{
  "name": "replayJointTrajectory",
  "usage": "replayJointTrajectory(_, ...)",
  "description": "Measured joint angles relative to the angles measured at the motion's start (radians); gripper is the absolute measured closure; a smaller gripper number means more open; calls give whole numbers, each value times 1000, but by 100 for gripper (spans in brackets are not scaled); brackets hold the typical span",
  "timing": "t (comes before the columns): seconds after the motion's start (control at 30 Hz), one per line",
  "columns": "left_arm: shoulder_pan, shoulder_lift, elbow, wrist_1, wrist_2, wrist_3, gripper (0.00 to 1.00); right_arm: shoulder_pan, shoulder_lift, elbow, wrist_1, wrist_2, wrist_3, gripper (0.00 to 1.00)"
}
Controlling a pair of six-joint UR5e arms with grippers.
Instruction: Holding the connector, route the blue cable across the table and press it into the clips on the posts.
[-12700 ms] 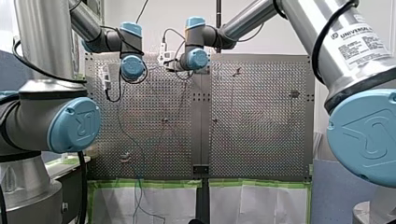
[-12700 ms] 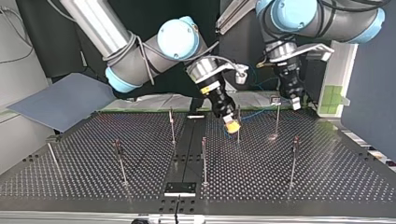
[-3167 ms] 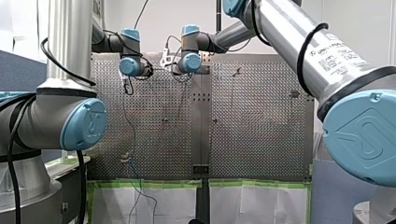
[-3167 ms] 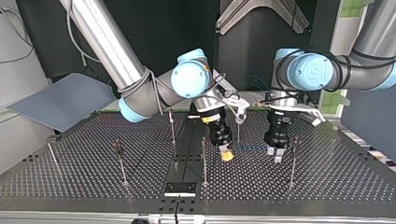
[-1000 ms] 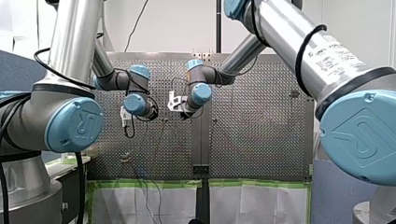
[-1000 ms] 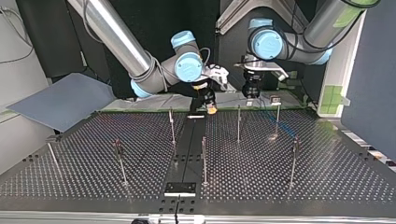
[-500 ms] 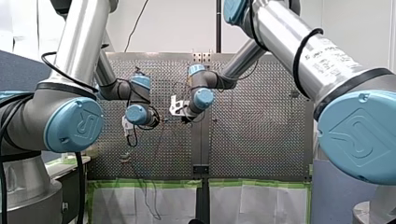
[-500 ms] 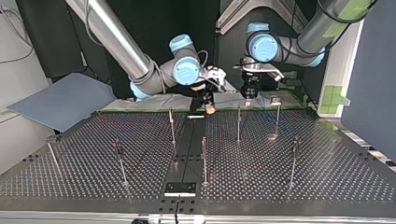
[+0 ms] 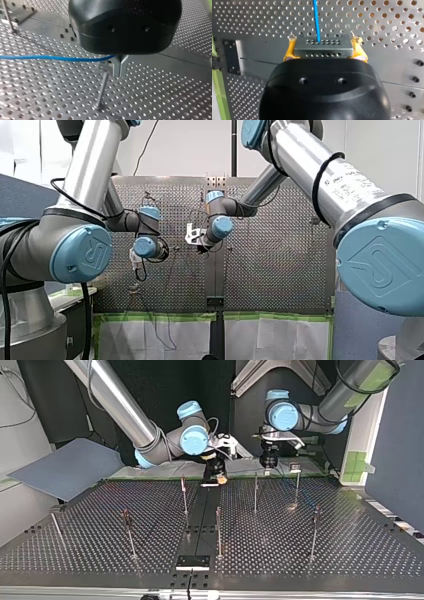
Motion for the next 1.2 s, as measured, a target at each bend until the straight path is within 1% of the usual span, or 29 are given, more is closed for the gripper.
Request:
replayJointTrajectory(0.27, 12, -17, 37, 7, 4, -6, 100, -8, 0, -1, -2, -5, 0, 100)
replayJointTrajectory(0.47, 24, -24, 68, 5, 21, -13, 100, -14, 0, -2, -4, -12, -1, 100)
replayJointTrajectory(0.63, 36, -58, 98, 1, 32, -18, 100, -18, 0, -6, -4, -15, -1, 100)
replayJointTrajectory(0.73, 41, -70, 115, 1, 49, -23, 100, -20, 0, -7, -5, -16, 0, 100)
replayJointTrajectory(1.0, 61, -75, 148, 3, 70, -46, 100, -30, 1, -9, -8, -15, 0, 100)
replayJointTrajectory(1.2, 79, -75, 170, 3, 87, -48, 100, -45, 1, -9, -12, -14, 0, 100)
